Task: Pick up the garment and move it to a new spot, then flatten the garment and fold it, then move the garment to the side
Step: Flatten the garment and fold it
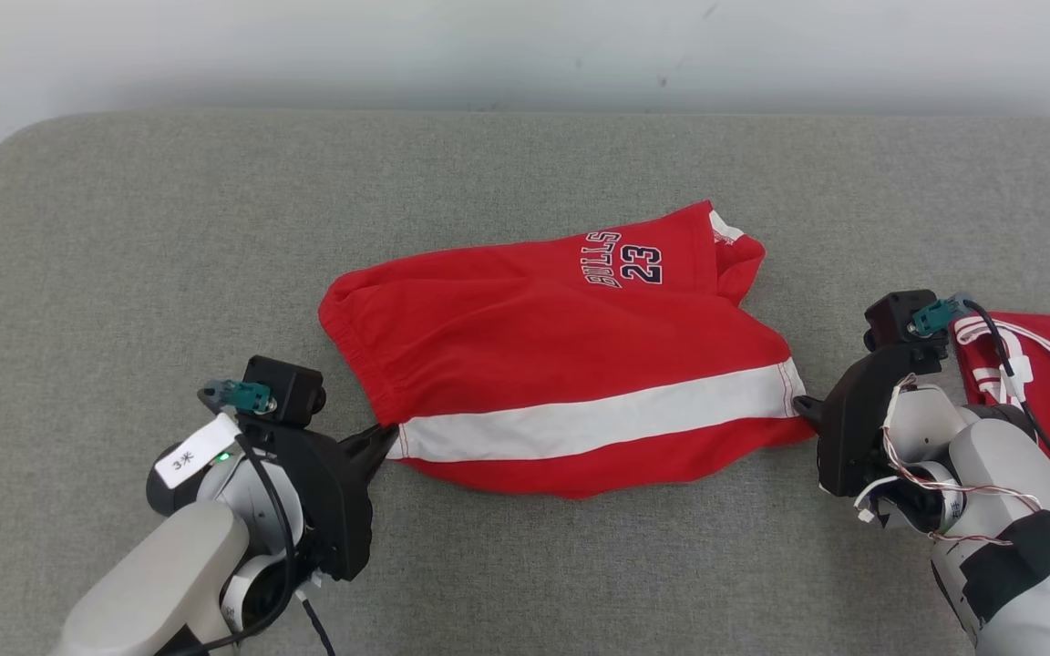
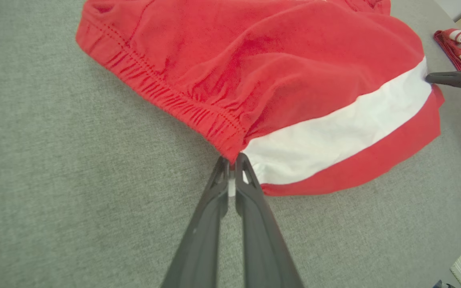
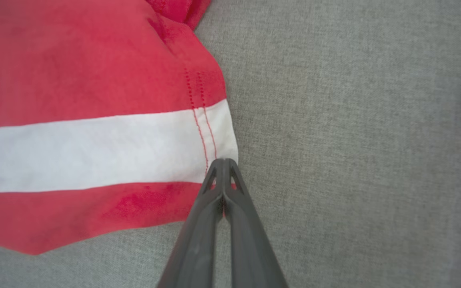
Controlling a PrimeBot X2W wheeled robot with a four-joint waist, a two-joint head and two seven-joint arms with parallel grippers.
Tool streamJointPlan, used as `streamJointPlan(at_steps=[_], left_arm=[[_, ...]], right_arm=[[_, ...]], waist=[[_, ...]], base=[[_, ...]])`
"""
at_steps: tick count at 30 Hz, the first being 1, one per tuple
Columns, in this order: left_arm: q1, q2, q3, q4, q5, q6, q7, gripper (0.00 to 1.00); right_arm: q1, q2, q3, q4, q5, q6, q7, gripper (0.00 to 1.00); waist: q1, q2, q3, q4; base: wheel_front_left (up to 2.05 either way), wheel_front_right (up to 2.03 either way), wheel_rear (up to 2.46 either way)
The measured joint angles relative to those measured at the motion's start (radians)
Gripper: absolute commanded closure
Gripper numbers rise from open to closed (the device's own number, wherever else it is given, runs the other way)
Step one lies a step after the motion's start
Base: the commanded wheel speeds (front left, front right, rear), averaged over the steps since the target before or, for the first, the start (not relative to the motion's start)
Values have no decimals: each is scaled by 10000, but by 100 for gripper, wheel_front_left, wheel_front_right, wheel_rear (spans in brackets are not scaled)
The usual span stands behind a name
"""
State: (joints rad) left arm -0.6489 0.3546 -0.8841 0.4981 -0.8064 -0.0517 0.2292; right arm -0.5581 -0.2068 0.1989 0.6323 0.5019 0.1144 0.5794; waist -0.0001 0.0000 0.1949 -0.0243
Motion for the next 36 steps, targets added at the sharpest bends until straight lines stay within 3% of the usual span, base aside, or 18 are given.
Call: streamJointPlan(at_steps=[10, 11, 14, 28, 36], left_arm=[[90, 13, -23, -151, -198, 0, 184, 3], [90, 15, -21, -186, -207, 0, 217, 39], [90, 19, -17, -257, -222, -2, 247, 100], [-126, 84, 1022, -1126, -389, 546, -830, 100], [-85, 146, 861, -1565, -211, 784, -974, 100]], right_arm=[[1, 17, 73, 65, 82, 0, -75, 100], [1, 19, 81, 65, 82, 2, -77, 100], [0, 17, 79, 61, 84, 2, -125, 100], [-76, -96, -535, -913, 529, 15, -1168, 100], [134, -215, -474, -1597, 698, 59, -1342, 100]], waist=[[1, 0, -29, 7], [1, 0, -24, 2], [1, 0, -5, -15], [1, 0, -118, 16], [0, 0, -238, -15]], base=[[0, 0, 0], [0, 0, 0], [0, 0, 0], [0, 0, 0], [0, 0, 0]])
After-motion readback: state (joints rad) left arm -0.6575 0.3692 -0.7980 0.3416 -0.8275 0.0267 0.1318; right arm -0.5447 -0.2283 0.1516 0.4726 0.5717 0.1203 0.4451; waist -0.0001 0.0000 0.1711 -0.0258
